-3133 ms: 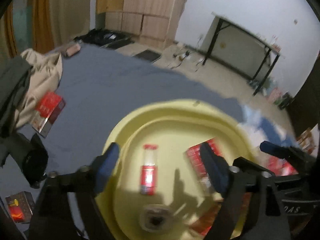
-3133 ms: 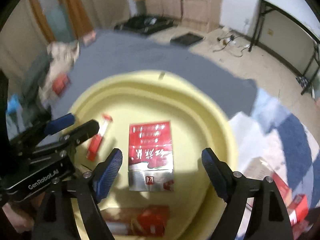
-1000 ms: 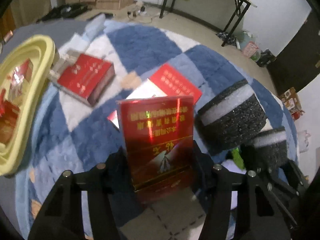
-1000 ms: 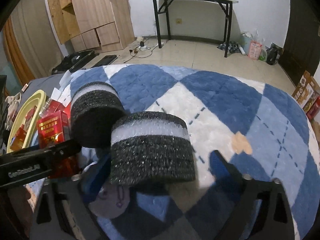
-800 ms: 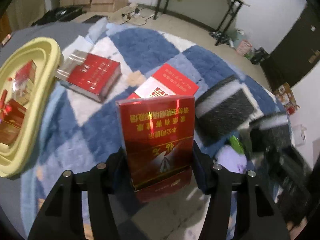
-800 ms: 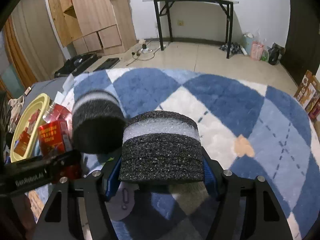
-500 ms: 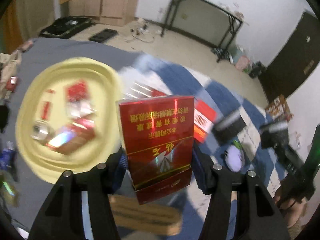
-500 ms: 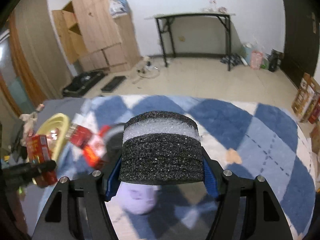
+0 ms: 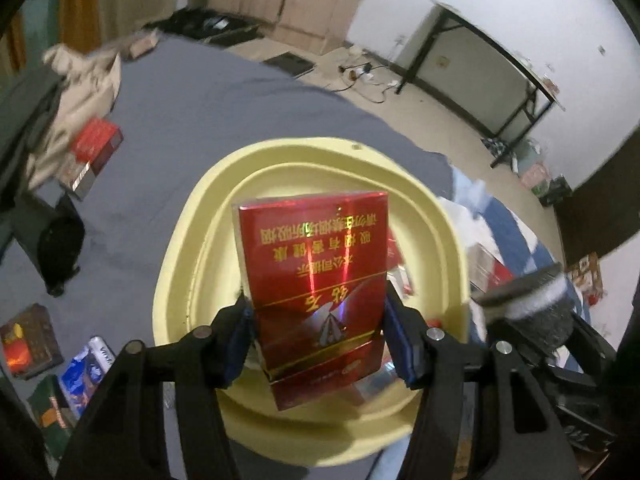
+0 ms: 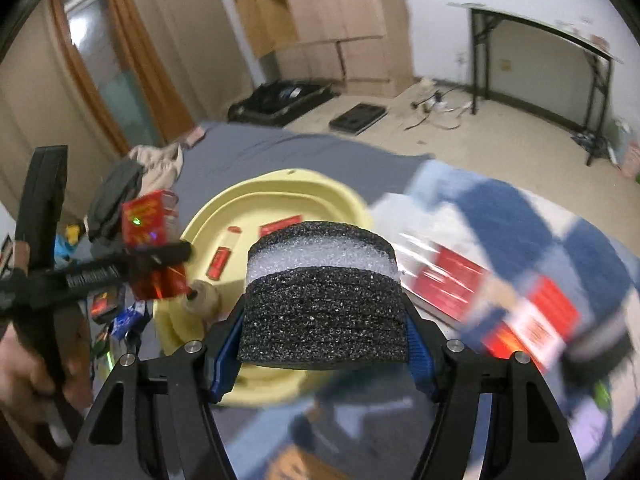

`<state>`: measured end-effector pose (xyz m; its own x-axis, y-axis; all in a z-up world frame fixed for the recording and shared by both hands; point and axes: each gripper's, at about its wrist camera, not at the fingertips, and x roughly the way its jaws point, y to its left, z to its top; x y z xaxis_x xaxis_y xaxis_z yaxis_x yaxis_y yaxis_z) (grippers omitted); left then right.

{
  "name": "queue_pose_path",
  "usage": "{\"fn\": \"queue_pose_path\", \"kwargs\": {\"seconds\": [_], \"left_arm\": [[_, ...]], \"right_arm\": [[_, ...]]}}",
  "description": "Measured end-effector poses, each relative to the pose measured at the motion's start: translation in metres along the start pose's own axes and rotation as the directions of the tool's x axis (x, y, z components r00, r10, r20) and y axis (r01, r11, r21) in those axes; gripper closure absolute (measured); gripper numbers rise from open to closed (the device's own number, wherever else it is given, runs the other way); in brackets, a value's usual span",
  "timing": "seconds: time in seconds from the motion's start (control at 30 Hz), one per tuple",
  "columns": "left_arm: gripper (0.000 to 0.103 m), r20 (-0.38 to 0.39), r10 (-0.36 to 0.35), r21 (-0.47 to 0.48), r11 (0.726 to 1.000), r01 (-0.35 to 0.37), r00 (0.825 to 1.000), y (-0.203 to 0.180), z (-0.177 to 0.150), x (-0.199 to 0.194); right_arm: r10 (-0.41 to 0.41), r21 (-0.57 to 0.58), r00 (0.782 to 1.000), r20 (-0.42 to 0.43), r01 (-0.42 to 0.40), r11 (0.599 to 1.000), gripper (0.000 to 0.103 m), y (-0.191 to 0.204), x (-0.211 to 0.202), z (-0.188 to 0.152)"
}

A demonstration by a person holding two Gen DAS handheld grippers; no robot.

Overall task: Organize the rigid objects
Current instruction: 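Carry the red pack and foam roll into the yellow tray and release both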

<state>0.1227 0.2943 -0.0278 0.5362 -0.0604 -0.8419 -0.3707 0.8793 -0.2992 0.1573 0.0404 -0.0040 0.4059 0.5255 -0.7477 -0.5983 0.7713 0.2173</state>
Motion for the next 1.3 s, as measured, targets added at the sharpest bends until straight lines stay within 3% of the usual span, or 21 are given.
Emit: {"fn": "queue_pose_path", "kwargs": {"seconds": [0.07, 0.27, 0.37, 0.6, 0.67, 0.73, 0.77, 0.87, 0.93, 1.03, 1.1, 1.23, 1.3], "left_arm": [[0.044, -0.012, -0.026, -0.049, 0.998, 0.025, 1.0, 0.009, 0.003, 0.006], [0.044, -0.062, 0.012, -0.114, 0.993, -0.019, 0.998, 0.028, 0.013, 0.036], [0.043, -0.069, -0.008, -0.16, 0.987, -0.003, 0.998, 0.034, 0.01, 0.042], [0.042, -0.077, -0.007, -0.164, 0.986, -0.005, 0.997, 0.031, 0.005, 0.049], [0.038, -0.085, -0.013, -0.176, 0.984, -0.003, 0.996, 0.032, 0.006, 0.051], [0.024, -0.068, -0.036, -0.211, 0.977, 0.021, 0.997, 0.033, 0.006, 0.044], [0.02, -0.05, -0.064, -0.228, 0.972, 0.05, 0.997, 0.035, 0.007, 0.04], [0.008, 0.002, -0.087, -0.244, 0.966, 0.085, 0.996, 0.032, 0.011, 0.018], [0.0, 0.038, -0.085, -0.217, 0.972, 0.091, 0.996, 0.025, 0.015, -0.001], [0.0, 0.07, -0.088, -0.143, 0.985, 0.098, 0.994, 0.008, 0.014, -0.03], [0.0, 0.066, -0.084, -0.08, 0.993, 0.089, 0.994, -0.01, 0.01, -0.043], [0.0, 0.091, -0.073, 0.024, 0.997, 0.071, 0.993, -0.042, -0.014, -0.071], [0.0, 0.079, -0.1, 0.054, 0.994, 0.096, 0.992, -0.059, -0.033, -0.078]], "right_arm": [[-0.017, -0.029, 0.999, -0.045, 0.016, 0.999, 0.035, 0.006, 0.03, 0.017], [-0.092, -0.093, 0.987, -0.129, 0.08, 0.992, 0.035, 0.012, 0.094, 0.05], [-0.111, -0.12, 0.982, -0.152, 0.093, 0.988, 0.035, 0.022, 0.112, 0.049], [-0.126, -0.141, 0.982, -0.143, 0.105, 0.984, 0.034, 0.035, 0.13, 0.05], [-0.124, -0.147, 0.982, -0.141, 0.103, 0.984, 0.034, 0.036, 0.128, 0.049], [-0.119, -0.152, 0.982, -0.147, 0.096, 0.984, 0.034, 0.036, 0.125, 0.046], [-0.112, -0.154, 0.983, -0.147, 0.089, 0.984, 0.033, 0.032, 0.114, 0.042], [-0.104, -0.162, 0.988, -0.118, 0.084, 0.983, 0.009, 0.032, 0.096, 0.039], [-0.095, -0.149, 0.99, -0.103, 0.079, 0.986, 0.008, 0.03, 0.083, 0.036], [-0.077, -0.076, 0.995, -0.059, 0.073, 0.994, 0.007, 0.014, 0.048, 0.031], [-0.07, 0.003, 0.998, -0.008, 0.07, 0.998, 0.001, -0.006, 0.01, 0.023], [-0.104, 0.064, 0.991, 0.085, 0.099, 0.993, 0.0, -0.049, -0.07, -0.006], [-0.133, 0.077, 0.985, 0.114, 0.124, 0.989, 0.0, -0.069, -0.103, -0.025]]}}
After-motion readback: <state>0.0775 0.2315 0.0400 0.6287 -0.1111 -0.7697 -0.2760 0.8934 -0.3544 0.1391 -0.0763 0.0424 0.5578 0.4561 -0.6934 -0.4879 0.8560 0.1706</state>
